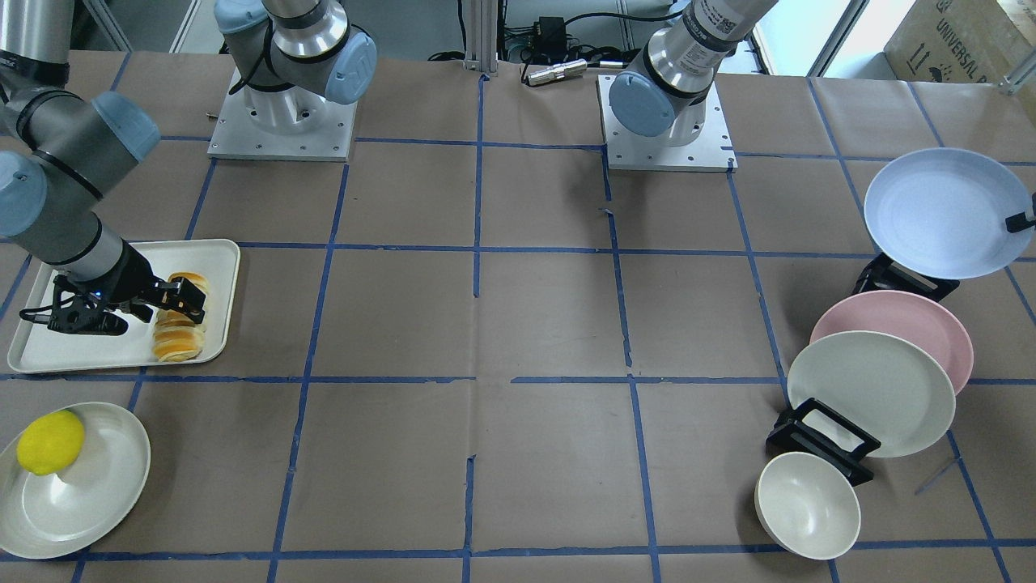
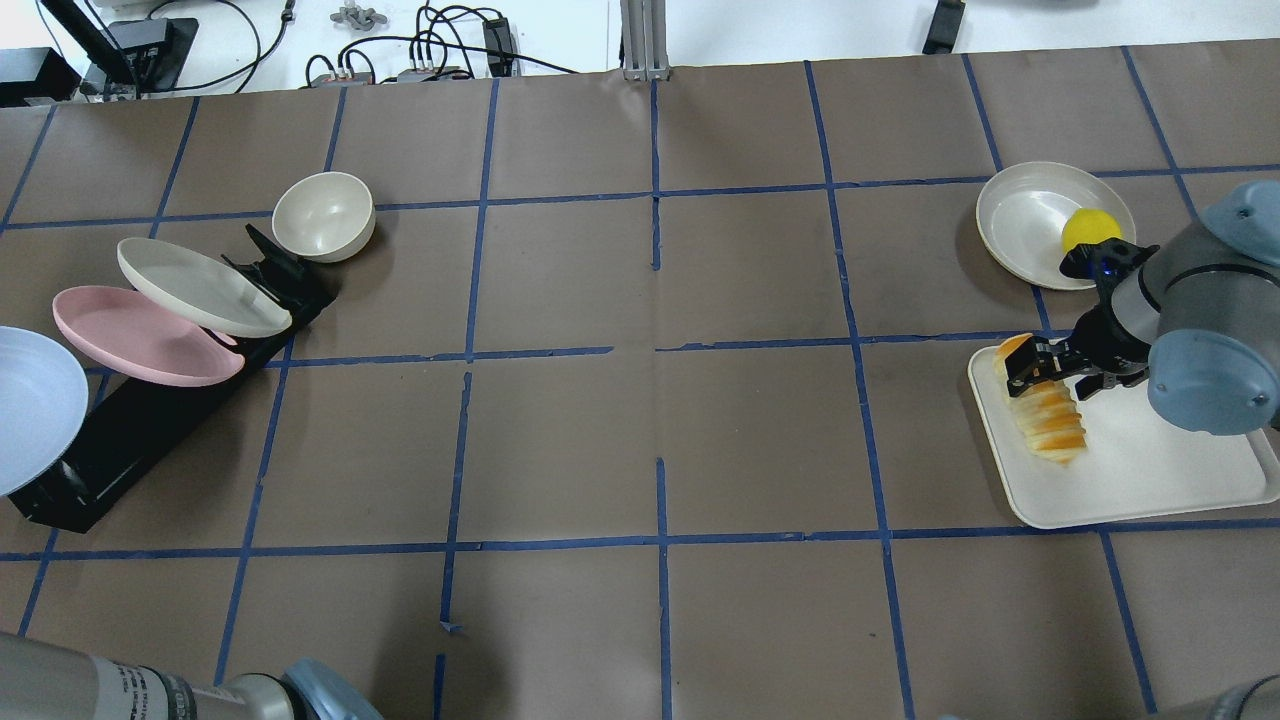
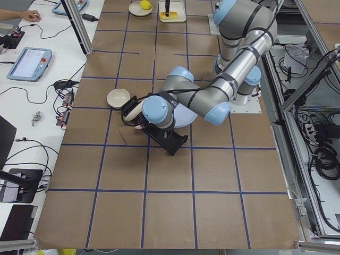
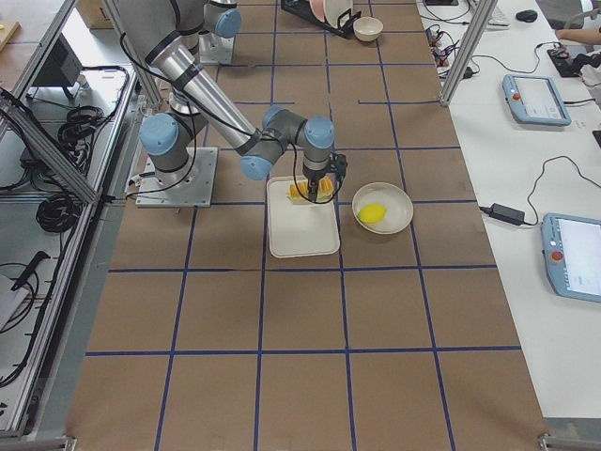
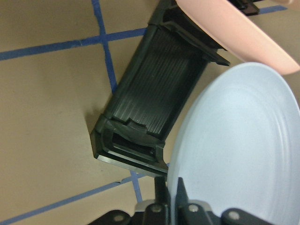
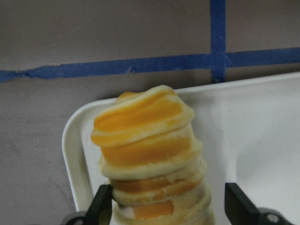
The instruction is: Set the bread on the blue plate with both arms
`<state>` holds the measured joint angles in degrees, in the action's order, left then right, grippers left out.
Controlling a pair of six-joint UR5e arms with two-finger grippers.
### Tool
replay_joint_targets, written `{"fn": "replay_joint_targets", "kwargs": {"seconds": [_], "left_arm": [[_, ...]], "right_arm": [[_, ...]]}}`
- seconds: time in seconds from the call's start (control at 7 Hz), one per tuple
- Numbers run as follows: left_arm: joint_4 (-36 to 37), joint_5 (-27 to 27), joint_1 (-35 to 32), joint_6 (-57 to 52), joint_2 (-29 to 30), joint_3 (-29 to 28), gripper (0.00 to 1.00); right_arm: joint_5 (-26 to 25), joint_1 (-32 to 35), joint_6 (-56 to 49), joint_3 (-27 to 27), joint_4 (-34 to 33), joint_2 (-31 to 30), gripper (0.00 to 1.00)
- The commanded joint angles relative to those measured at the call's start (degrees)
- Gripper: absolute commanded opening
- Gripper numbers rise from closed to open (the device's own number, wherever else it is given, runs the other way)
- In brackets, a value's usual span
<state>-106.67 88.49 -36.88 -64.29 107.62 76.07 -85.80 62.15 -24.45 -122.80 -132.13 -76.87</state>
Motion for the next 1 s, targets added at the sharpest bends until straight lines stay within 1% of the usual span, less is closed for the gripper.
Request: {"fn": "replay_joint_targets", "kwargs": {"seconds": [0.0, 0.14, 0.29, 0.43, 0.71, 0.86], "left_arm": [[-6.9, -1.9, -1.2, 2.7, -6.1, 0.7, 0.07], [-6.9, -2.4, -6.0, 5.2, -8.6, 0.6, 0.07], [-6.8, -2.2, -12.8, 10.3, -11.3, 0.7, 0.05], [-6.0, -2.1, -20.3, 17.1, -12.5, 0.7, 0.03], [-2.0, -2.3, -33.6, 31.2, -12.6, 0.7, 0.03], [1.7, -2.2, -39.6, 39.3, -11.6, 0.7, 0.03]], "right_arm": [[0.8, 0.1, 1.1, -0.5, -0.1, 0.7, 0.85], [0.8, 0.2, 1.0, -0.4, -0.5, 1.1, 0.68], [0.7, 0.1, 0.3, -0.5, -2.1, 1.1, 0.24], [0.2, 0.2, -0.3, -0.3, -2.1, 0.5, 0.13], [0.0, 0.3, -1.3, 1.3, -2.0, 0.0, 0.12], [0.0, 0.6, -2.3, 2.8, -1.0, -2.2, 0.12]]}}
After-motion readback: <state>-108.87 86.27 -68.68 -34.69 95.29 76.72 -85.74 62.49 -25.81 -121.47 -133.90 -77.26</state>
